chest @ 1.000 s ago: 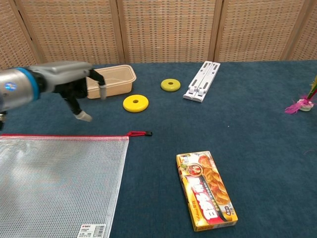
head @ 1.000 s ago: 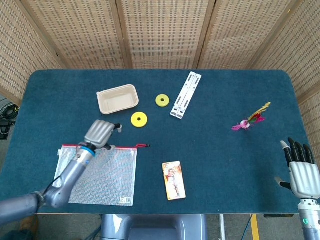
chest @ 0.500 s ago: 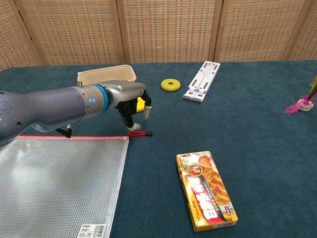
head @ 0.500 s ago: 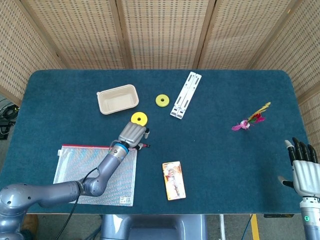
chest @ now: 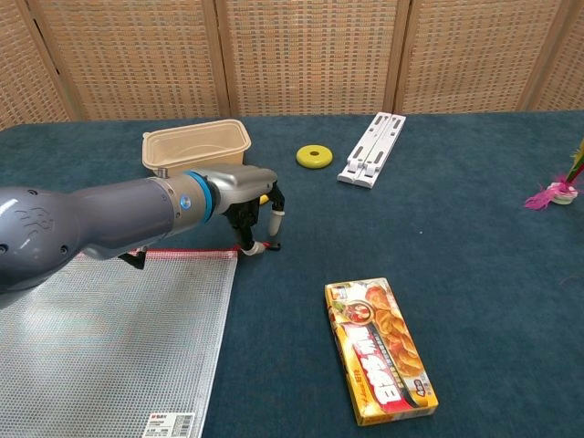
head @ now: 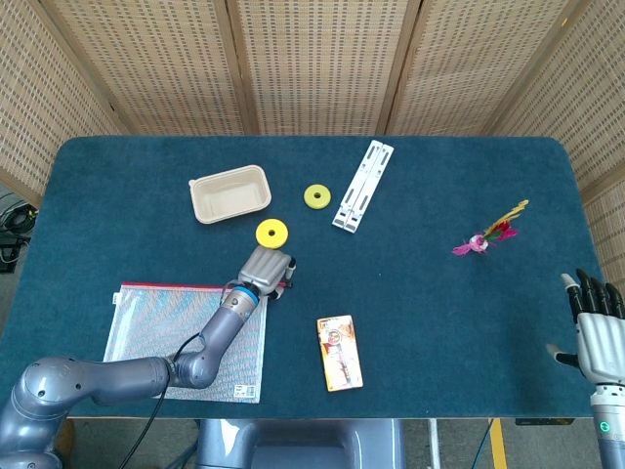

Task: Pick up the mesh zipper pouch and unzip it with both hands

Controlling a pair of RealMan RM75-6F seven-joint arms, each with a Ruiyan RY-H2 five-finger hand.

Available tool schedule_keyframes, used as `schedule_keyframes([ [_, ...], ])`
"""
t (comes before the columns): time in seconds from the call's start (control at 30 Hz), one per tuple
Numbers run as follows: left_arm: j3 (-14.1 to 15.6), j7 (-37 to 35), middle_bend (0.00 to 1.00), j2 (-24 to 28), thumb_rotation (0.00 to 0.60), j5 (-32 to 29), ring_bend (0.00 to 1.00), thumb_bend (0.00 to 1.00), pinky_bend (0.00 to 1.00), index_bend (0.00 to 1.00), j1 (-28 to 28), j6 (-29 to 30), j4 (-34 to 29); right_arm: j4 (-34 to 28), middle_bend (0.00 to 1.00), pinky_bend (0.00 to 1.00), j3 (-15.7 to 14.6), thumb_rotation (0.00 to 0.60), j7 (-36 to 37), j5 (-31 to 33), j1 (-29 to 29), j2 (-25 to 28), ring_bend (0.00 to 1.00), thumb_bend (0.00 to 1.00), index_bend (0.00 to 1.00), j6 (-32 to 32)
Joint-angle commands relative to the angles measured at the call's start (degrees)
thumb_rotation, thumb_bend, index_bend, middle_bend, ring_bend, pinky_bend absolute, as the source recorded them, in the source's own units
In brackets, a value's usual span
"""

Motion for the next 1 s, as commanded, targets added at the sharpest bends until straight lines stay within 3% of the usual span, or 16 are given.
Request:
schedule_keyframes([
  [0.03,0.27,-0.36,1.0,-0.43,0.6,-0.61,0.96,0.32,1.0,0.48,-0.22,-0.05,0.68,-0.01,0.0,0.0,0.01,0.6,0.07,0.08,0.02,0.06,0.0,0.0,0.0,-0.05],
  [0.43,1.51,-1.42,1.0,-0.43,0.6,-1.35,0.96,0.33,1.0,0.48,-0.47,-0.82,1.36,-0.4,0.0,0.0,-0.01,0.6,0.4,0.23,-0.04,0.42,0.0,0.0,0.01,0.04],
  [0.67,1.93,-1.46,1.0,-0.89,0.6,-2.28,0.96,0.41,1.0,0.5,-0.83,-1.1,2.09,-0.4,0.0,0.0,0.06,0.6,0.81,0.38,-0.05,0.61,0.0,0.0,0.01,0.04],
  [1.0,2.46,-2.56,1.0,-0.81,0.6,-2.03,0.96,0.41,1.0,0.63,-0.49,-0.86,2.37,-0.62,0.0,0.0,0.0,0.6,1.39,0.24,-0.04,0.89,0.0,0.0,0.01,-0.01],
])
